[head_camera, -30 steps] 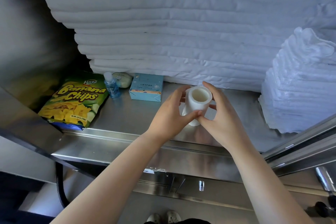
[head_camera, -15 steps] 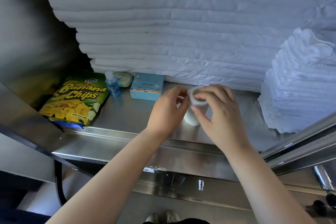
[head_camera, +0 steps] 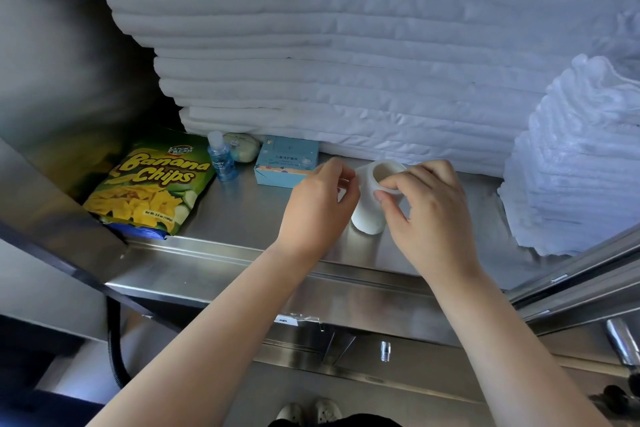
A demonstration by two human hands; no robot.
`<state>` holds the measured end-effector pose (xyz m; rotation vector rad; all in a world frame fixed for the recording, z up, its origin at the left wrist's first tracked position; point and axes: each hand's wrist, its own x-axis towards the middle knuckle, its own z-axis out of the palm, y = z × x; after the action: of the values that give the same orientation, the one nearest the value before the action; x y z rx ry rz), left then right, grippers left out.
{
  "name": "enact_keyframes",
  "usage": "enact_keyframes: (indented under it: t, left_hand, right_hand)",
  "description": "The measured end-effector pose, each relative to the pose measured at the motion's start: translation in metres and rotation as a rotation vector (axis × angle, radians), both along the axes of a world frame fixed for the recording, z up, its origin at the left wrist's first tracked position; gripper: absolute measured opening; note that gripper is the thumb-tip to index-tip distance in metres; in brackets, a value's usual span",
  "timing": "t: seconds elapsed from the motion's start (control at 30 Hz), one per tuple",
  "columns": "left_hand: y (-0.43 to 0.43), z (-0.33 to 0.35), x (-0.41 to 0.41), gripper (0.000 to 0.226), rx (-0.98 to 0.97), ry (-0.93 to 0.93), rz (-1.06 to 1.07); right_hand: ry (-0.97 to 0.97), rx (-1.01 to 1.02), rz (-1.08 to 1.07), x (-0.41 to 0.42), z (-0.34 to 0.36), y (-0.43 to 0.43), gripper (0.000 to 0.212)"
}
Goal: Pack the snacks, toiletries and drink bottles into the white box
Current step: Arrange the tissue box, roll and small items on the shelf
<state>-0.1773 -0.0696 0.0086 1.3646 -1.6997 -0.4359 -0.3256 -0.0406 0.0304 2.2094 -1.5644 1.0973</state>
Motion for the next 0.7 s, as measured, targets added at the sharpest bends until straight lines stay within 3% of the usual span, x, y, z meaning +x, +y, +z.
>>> enact_keyframes:
  t: [0.3, 0.7]
  left_hand:
    - [0.004, -0.004, -0.002, 0.006, 0.025, 0.041, -0.06]
    - [0.004, -0.015, -0.006, 0.067, 0.111, -0.093, -0.148]
  right_hand:
    - [-0.03, 0.023, 0.005, 0.005, -0.009, -0.009, 0.007]
    - [-0.163, 0.056, 0.05, 0.016, -0.011, -0.056, 0.004]
